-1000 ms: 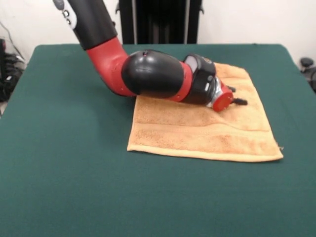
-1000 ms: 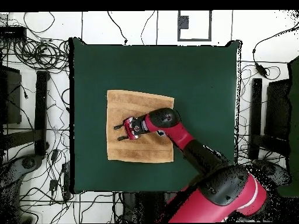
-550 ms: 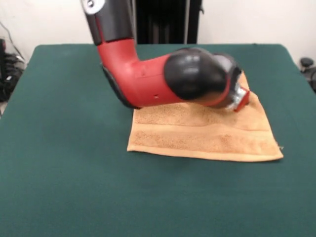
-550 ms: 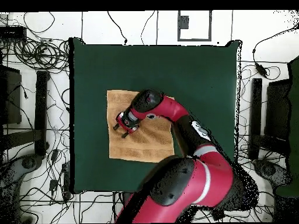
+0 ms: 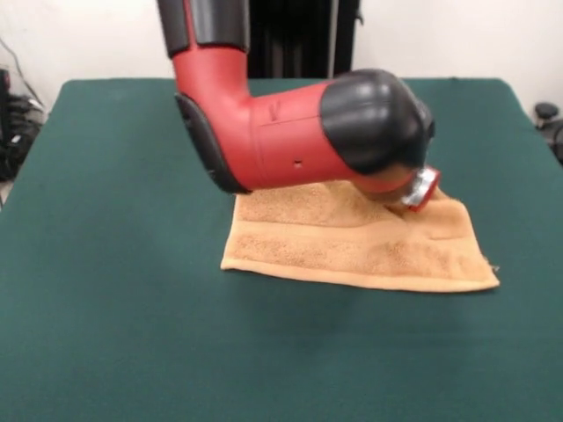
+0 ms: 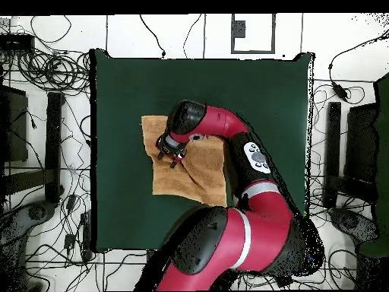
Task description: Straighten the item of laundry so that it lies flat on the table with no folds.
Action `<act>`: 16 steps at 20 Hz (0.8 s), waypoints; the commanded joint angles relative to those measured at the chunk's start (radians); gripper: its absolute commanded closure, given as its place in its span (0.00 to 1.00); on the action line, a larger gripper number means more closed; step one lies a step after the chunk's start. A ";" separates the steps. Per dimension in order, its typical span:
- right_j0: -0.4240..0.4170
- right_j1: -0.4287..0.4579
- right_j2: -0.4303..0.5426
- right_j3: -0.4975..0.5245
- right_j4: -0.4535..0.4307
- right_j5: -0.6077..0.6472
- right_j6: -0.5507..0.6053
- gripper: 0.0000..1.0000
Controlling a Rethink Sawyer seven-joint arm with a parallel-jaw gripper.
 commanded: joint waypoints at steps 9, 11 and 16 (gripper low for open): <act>-0.227 0.146 0.108 0.064 0.255 -0.014 0.005 0.00; -0.249 0.157 0.146 0.138 0.322 -0.042 0.003 0.00; -0.228 0.182 0.138 0.099 0.357 -0.020 -0.024 0.00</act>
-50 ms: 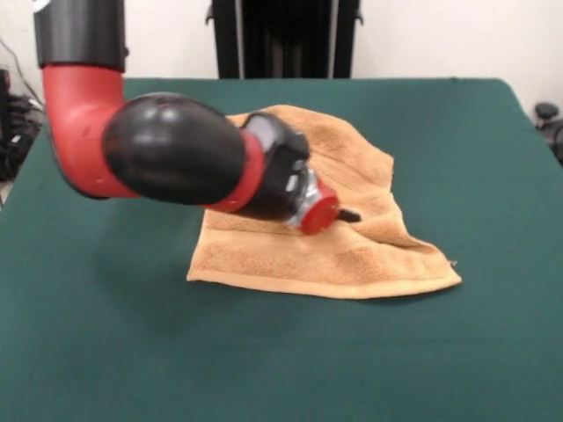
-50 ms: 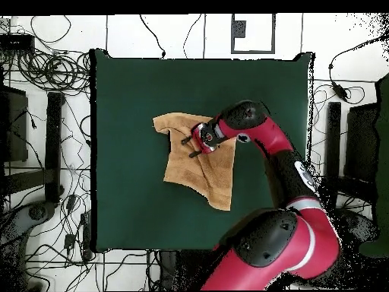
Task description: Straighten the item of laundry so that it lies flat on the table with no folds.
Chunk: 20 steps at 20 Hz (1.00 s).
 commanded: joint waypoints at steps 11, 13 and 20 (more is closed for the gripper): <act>0.018 0.076 0.096 0.138 0.097 -0.040 -0.046 0.00; 0.027 0.063 0.081 0.133 0.060 -0.078 -0.071 0.00; 0.030 -0.014 0.106 0.361 0.065 -0.341 -0.002 0.00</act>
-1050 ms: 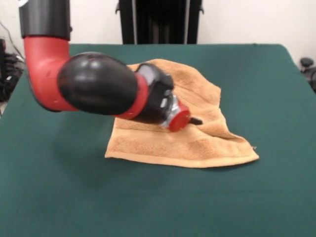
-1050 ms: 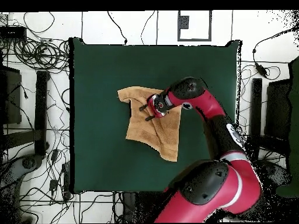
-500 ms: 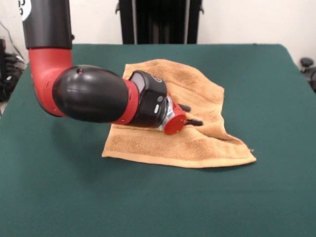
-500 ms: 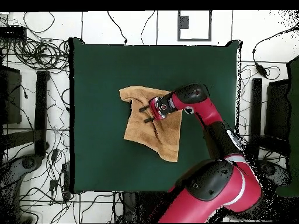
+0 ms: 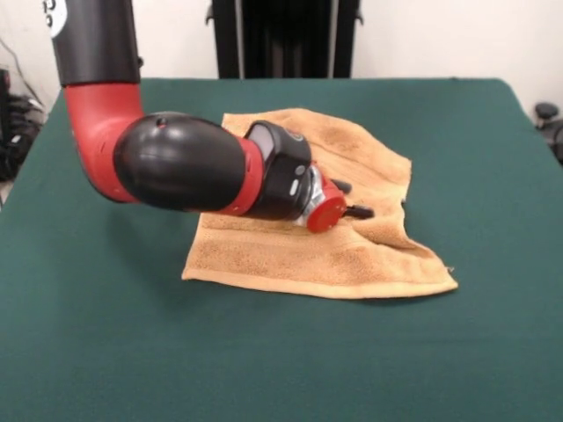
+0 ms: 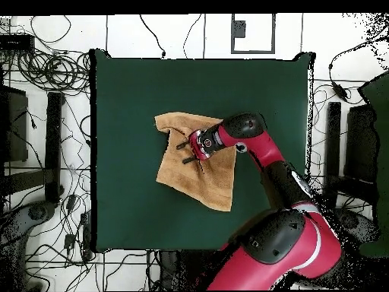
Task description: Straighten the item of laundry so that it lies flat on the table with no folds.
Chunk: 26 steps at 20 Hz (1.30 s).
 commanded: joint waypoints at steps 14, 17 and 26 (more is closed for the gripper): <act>0.330 -0.119 -0.153 0.246 -0.127 -0.670 0.192 0.00; 0.302 -0.080 -0.126 0.240 -0.106 -0.686 0.121 0.00; 0.292 -0.079 -0.144 0.231 -0.094 -0.660 0.077 0.00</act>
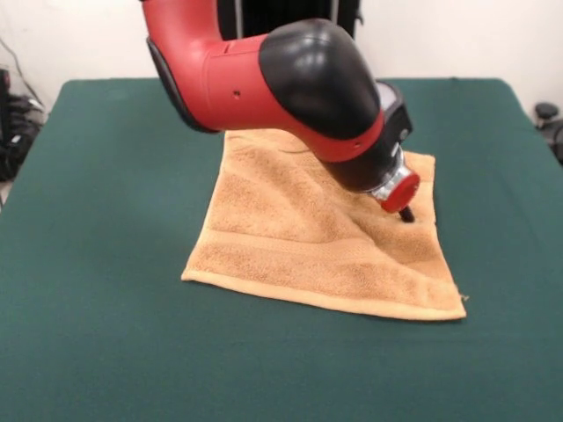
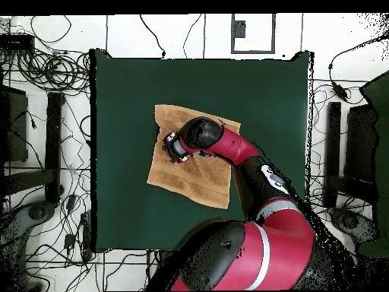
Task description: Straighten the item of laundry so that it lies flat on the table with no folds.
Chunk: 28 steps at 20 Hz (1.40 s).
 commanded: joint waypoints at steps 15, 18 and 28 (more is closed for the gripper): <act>-0.155 0.283 0.219 0.062 0.091 -0.095 -0.095 0.00; -0.176 0.295 0.250 0.094 0.099 -0.121 -0.085 0.00; -0.205 0.319 0.292 0.113 0.080 -0.148 -0.068 0.00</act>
